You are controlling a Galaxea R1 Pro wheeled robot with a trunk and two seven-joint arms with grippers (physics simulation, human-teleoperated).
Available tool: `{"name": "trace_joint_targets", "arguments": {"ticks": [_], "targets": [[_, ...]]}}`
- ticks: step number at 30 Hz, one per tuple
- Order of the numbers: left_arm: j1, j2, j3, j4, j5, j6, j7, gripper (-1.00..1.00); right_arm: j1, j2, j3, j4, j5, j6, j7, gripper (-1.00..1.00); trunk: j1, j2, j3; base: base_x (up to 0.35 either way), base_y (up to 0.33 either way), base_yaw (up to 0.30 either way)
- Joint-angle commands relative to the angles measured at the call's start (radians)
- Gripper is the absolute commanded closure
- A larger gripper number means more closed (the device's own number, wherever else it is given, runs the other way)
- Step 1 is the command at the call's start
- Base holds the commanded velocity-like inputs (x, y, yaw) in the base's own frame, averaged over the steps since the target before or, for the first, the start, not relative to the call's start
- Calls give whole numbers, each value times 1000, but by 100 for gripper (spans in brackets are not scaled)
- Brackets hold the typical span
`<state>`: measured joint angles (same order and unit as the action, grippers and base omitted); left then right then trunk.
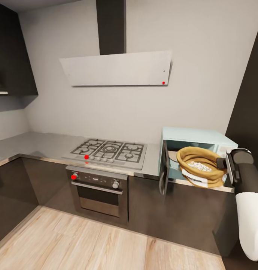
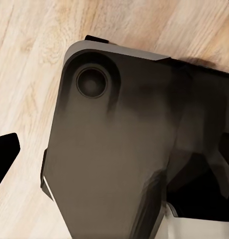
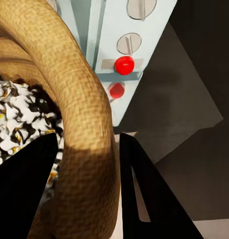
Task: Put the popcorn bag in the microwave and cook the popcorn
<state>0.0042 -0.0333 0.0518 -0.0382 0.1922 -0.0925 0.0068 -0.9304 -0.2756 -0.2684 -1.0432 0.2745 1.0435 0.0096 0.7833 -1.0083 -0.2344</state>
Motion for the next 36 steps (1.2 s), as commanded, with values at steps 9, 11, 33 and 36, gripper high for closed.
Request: {"name": "trace_joint_targets", "arguments": {"ticks": [9, 11, 33, 36], "targets": [[0, 0, 5, -2, 3, -1, 1, -100, -1, 0, 0, -51, 2, 4, 1, 100, 0, -1, -1, 8, 0, 0], [0, 0, 5, -2, 3, -1, 1, -100, -1, -1, 0, -58, 2, 4, 1, 100, 0, -1, -1, 0, 0, 0], [0, 0, 5, -2, 2, -2, 1, -100, -1, -2, 3, -11, -81, 4, -10, 100, 0, -1, -1, 0, 0, 0], [0, 0, 5, -2, 2, -1, 1, -100, -1, -2, 3, -11, -80, 4, -11, 100, 0, -1, -1, 0, 0, 0]]}}
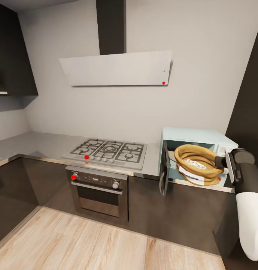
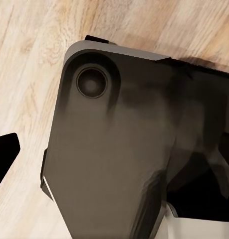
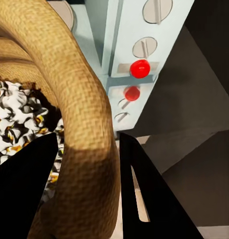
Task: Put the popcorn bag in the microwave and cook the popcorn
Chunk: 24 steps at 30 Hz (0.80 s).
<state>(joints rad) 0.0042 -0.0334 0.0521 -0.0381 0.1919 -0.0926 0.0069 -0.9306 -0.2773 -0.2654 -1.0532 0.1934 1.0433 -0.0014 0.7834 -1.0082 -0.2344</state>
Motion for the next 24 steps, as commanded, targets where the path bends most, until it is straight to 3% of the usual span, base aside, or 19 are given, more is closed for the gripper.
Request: {"name": "trace_joint_targets", "arguments": {"ticks": [1, 7, 11, 16, 24], "targets": [[0, 0, 5, -2, 3, -1, 1, -100, -1, 0, 0, -1, 1, 4, 0, 100, 0, -1, -1, 0, 0, 0], [0, 0, 5, -2, 3, -1, -1, -100, 0, 1, 1, 1, 0, 4, -2, 100, 0, -1, -1, 174, 0, 0], [0, 0, 5, -2, 3, -1, 0, -100, 0, 2, 3, 4, 0, 4, -5, 100, 0, -1, -1, 26, 0, 0], [0, 0, 5, -2, 3, -1, 1, -100, -1, 1, 2, 79, 5, 4, -4, 100, 0, -1, -1, 1, 0, 0], [0, 0, 5, -2, 3, -1, 0, -100, -1, 0, -2, 75, 9, 4, 0, 100, 0, -1, -1, 0, 0, 0]]}}
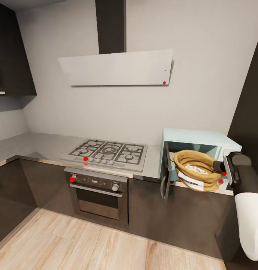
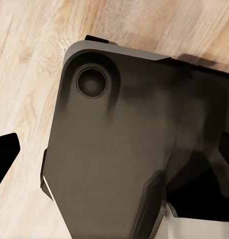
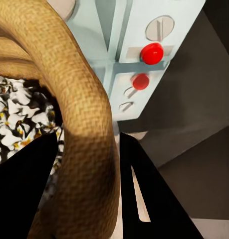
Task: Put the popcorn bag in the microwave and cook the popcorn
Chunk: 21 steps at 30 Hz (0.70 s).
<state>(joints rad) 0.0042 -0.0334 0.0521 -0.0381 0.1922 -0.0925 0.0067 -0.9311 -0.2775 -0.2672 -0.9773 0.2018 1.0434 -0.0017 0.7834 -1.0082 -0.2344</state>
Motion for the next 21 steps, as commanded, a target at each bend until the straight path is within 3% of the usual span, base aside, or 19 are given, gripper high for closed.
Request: {"name": "trace_joint_targets", "arguments": {"ticks": [1, 8, 21], "targets": [[0, 0, 5, -2, 3, -1, 1, -100, -1, 0, -1, -3, 1, 4, 0, 100, 0, -1, -1, 0, 0, 0], [0, 0, 5, -2, 3, -1, 1, -100, -2, -21, -1, -57, -1, 4, 3, 100, 0, -1, -1, 0, 0, 0], [0, 0, 3, -2, 3, -1, 0, -100, -2, -22, 0, -49, -5, 4, 1, 100, 0, -1, -1, 17, 0, 0]]}}
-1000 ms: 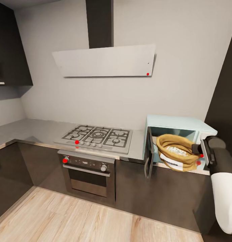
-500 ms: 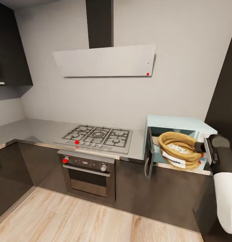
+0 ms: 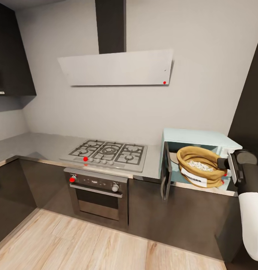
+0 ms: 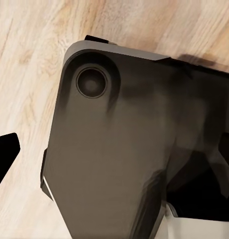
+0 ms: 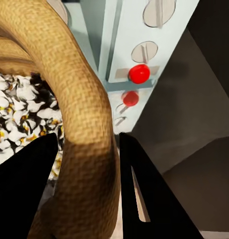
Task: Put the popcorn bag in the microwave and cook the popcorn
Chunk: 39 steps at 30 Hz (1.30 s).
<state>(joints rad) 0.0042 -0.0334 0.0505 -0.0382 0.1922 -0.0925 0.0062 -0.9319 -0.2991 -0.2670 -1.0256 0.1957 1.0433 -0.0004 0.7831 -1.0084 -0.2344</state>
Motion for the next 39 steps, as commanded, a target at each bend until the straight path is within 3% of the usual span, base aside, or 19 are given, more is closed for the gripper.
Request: {"name": "trace_joint_targets", "arguments": {"ticks": [1, 16, 33, 39], "targets": [[0, 0, 4, -2, 3, -1, 0, -100, 0, 0, 0, -1, 1, 4, -1, 100, 0, -1, -1, 246, 0, 0], [0, 0, 5, -2, 1, -1, 0, -100, -1, 0, 0, -1, -1, 4, -1, 100, 0, -1, -1, 278, 0, 0], [0, 0, 5, -2, 1, -1, 0, -100, -1, 8, 3, 84, 2, 4, -3, 100, 0, -1, -1, 4, 0, 0], [0, 0, 5, -2, 1, -1, 0, -100, -1, 8, 3, 84, -1, 4, -6, 100, 0, -1, -1, 246, 0, 0]]}}
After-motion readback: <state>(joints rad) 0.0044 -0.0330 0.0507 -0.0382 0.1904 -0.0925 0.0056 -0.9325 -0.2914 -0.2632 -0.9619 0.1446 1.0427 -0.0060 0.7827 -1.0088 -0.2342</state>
